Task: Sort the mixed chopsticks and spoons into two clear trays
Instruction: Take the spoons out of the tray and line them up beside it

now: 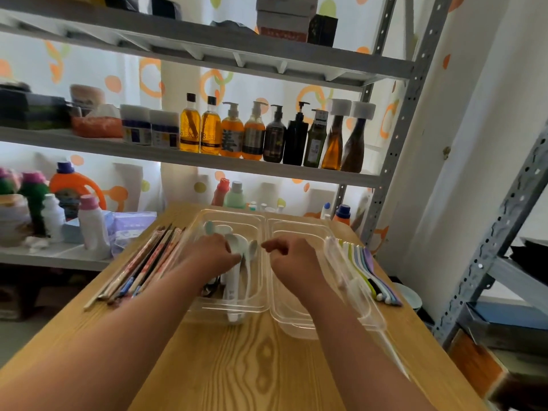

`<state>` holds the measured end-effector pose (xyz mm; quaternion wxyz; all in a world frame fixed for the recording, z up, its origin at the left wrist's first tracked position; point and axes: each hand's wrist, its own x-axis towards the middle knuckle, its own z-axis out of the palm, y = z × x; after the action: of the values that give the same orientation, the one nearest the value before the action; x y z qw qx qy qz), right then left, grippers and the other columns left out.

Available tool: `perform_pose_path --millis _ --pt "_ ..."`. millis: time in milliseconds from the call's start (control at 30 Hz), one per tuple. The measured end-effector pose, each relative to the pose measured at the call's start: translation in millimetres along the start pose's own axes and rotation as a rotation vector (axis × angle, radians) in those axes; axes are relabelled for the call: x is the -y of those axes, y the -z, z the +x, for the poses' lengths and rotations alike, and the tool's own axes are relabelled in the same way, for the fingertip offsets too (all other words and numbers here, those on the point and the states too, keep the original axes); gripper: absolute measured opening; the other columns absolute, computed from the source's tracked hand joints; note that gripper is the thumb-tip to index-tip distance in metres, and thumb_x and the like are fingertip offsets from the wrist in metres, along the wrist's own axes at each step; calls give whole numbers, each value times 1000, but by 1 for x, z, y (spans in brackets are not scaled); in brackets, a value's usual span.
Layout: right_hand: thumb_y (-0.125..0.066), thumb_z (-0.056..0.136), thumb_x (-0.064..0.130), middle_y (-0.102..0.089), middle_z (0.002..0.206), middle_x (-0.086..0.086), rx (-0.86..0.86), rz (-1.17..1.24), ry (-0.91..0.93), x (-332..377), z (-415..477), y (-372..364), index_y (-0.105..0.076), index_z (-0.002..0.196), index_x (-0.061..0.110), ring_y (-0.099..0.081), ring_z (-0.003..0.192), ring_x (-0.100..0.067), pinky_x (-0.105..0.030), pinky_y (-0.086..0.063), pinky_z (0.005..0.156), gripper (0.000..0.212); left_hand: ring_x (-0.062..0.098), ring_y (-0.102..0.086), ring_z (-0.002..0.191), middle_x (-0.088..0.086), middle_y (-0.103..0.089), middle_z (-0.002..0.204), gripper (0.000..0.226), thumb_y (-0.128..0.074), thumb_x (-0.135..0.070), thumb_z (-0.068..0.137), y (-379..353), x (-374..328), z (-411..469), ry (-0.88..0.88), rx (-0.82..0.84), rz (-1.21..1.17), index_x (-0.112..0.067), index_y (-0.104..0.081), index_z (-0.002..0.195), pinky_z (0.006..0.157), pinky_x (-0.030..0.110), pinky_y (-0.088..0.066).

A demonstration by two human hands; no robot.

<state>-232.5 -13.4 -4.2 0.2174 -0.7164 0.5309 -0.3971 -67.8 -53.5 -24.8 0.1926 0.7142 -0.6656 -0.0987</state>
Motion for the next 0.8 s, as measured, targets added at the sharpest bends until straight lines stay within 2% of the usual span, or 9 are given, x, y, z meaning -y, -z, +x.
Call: perform_pose_path --millis 33,100,167,267,400,500,567,700,800 --pt "-50 89 4 -68 106 -4 11 -30 6 2 2 -6 -69 107 13 -61 88 -12 -22 -49 80 28 14 -62 84 1 -67 93 34 -59 -46 87 -4 0 1 11 -3 32 -16 -63 102 75 27 -50" --pt "-53 89 7 -68 107 -4 58 -107 20 1 6 -14 -69 109 10 -61 97 -15 -20 -46 81 26 16 -63 85 1 -67 92 41 -60 -53 83 -10 1 3 39 -23 93 -17 -60 104 78 32 -54" --pt "-56 88 9 -69 105 -5 95 -180 25 0 9 -21 -70 107 11 -62 95 -16 -21 -48 80 23 18 -62 87 3 -66 94 45 -59 -54 82 -13 2 6 69 -36 151 -16 -60 106 79 34 -54" --pt "-56 87 11 -71 100 -5 101 -242 23 -2 13 -29 -71 104 13 -64 91 -17 -30 -53 84 22 19 -61 89 4 -64 99 50 -56 -57 82 -16 2 8 115 -34 232 -15 -59 109 73 30 -50" --pt "-52 89 9 -70 103 -5 128 -270 33 -1 11 -35 -71 106 14 -63 93 -16 -26 -51 83 26 19 -60 91 5 -64 103 52 -55 -59 83 -15 0 8 154 -10 237 -15 -57 111 71 29 -46" --pt "-50 89 8 -70 104 -4 135 -269 34 0 11 -35 -71 106 14 -63 95 -17 -25 -49 83 28 17 -62 84 3 -65 95 53 -57 -60 80 -14 2 9 176 40 123 -15 -60 107 72 29 -51" --pt "-50 89 9 -70 103 -5 138 -256 28 1 11 -34 -71 106 14 -63 93 -16 -23 -48 80 27 15 -61 79 3 -65 88 51 -61 -60 78 -13 4 11 171 53 -40 -14 -60 100 72 29 -53" --pt "-52 90 12 -68 107 -4 112 -156 16 6 10 -28 -67 113 13 -60 90 -13 -15 -45 71 28 11 -45 57 1 -50 64 27 -62 -35 87 -2 2 6 90 37 -361 -12 -53 75 54 22 -37" --pt "-54 90 15 -68 110 -5 60 -16 -33 11 10 -23 -64 118 13 -62 99 -16 -21 -47 79 30 11 -45 60 0 -51 67 21 -61 -29 86 9 -7 -1 28 -58 -456 -13 -52 75 55 23 -35"
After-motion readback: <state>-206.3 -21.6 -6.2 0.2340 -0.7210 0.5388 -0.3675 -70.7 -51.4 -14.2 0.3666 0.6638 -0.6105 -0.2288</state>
